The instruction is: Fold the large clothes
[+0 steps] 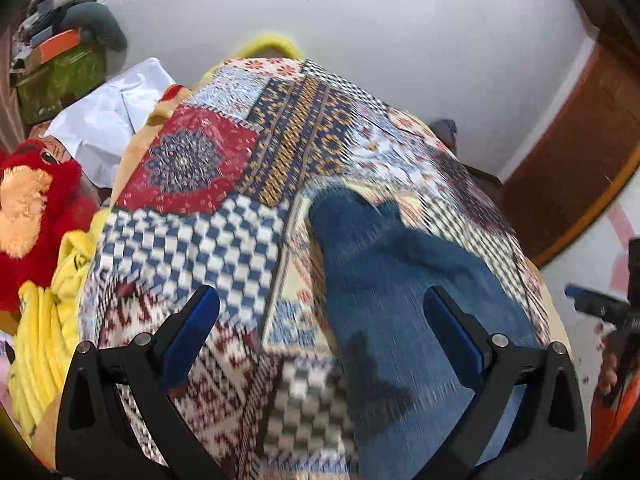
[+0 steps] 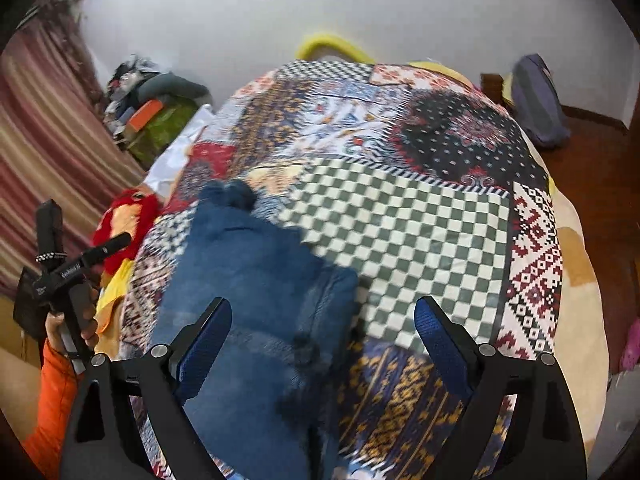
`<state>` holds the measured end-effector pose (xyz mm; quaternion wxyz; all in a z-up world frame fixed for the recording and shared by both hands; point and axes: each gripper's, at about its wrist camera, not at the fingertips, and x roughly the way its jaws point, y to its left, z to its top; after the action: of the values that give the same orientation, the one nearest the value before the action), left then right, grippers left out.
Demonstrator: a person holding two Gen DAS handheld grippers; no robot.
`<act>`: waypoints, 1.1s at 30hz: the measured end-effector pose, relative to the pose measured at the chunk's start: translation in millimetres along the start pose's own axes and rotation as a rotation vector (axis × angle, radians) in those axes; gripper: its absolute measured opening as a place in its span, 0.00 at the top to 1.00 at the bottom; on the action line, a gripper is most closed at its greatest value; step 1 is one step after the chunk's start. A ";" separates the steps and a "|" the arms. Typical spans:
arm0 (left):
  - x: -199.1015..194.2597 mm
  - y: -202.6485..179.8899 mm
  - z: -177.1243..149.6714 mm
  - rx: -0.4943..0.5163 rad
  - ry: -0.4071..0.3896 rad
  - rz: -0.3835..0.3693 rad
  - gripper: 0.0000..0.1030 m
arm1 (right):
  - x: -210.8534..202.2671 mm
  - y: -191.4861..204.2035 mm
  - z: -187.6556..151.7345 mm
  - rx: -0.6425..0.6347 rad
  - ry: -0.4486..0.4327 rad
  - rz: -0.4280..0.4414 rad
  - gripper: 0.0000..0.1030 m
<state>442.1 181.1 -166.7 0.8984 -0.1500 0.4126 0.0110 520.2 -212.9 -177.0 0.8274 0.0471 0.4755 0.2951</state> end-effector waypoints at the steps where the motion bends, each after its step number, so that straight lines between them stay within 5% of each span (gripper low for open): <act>1: -4.4 -1.4 -6.5 0.000 0.007 -0.015 0.00 | -4.3 3.3 -4.9 -0.011 0.000 0.004 0.10; 15: 35.8 -19.7 -84.5 -0.052 0.259 -0.247 0.00 | 68.8 1.8 -78.8 0.028 0.241 0.055 0.08; 27: 107.0 -20.0 -75.0 -0.220 0.371 -0.362 0.00 | 127.8 -23.8 -54.6 0.166 0.294 0.273 0.00; 33: 111.2 -32.2 -69.1 -0.198 0.353 -0.354 0.00 | 138.9 -10.9 -45.9 0.126 0.292 0.274 0.00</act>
<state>469.1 119.5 -283.6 0.7815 -0.3063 0.5271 -0.1324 539.5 -157.1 -311.3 0.6973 0.1196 0.5972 0.3781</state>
